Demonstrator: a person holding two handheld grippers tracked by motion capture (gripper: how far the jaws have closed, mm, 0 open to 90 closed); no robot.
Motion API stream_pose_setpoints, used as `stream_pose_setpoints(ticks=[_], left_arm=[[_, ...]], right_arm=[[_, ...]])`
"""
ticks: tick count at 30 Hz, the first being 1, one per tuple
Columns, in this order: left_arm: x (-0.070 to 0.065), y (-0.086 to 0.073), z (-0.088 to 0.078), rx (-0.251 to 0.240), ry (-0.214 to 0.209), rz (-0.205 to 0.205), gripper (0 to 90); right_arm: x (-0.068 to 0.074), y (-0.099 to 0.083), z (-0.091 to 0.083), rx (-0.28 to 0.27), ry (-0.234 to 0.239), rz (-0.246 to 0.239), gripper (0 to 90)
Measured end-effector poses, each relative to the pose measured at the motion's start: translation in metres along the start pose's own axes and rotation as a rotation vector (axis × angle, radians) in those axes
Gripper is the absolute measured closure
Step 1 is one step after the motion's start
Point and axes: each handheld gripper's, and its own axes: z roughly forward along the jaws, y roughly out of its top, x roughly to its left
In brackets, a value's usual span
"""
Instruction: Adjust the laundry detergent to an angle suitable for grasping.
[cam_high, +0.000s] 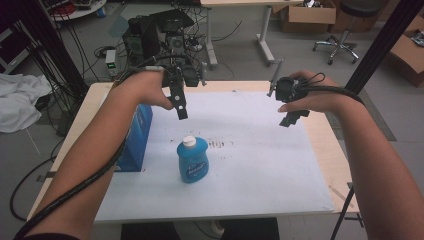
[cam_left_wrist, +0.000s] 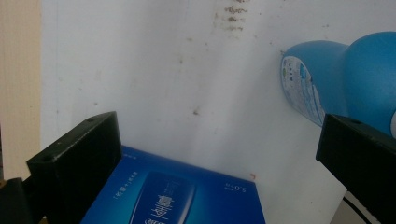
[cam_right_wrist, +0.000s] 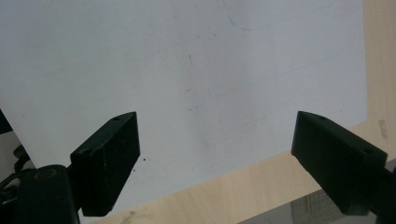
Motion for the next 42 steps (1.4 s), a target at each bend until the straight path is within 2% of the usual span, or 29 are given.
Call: stream_pose_setpoints(ticks=[11,21,42], left_arm=[[0.0,-0.002,0.003,0.004,-0.005,-0.002,0.8],[-0.005,-0.005,-0.004,0.007,0.005,-0.007,0.8],[-0.045,-0.014,-0.033,0.022,0.004,-0.036,0.6]], right_arm=[[0.001,0.001,0.003,-0.002,0.004,0.001,15.4],[0.003,0.001,0.001,0.005,0.0,0.001,15.4],[0.013,0.001,-0.001,-0.025,-0.01,-0.031,15.4]])
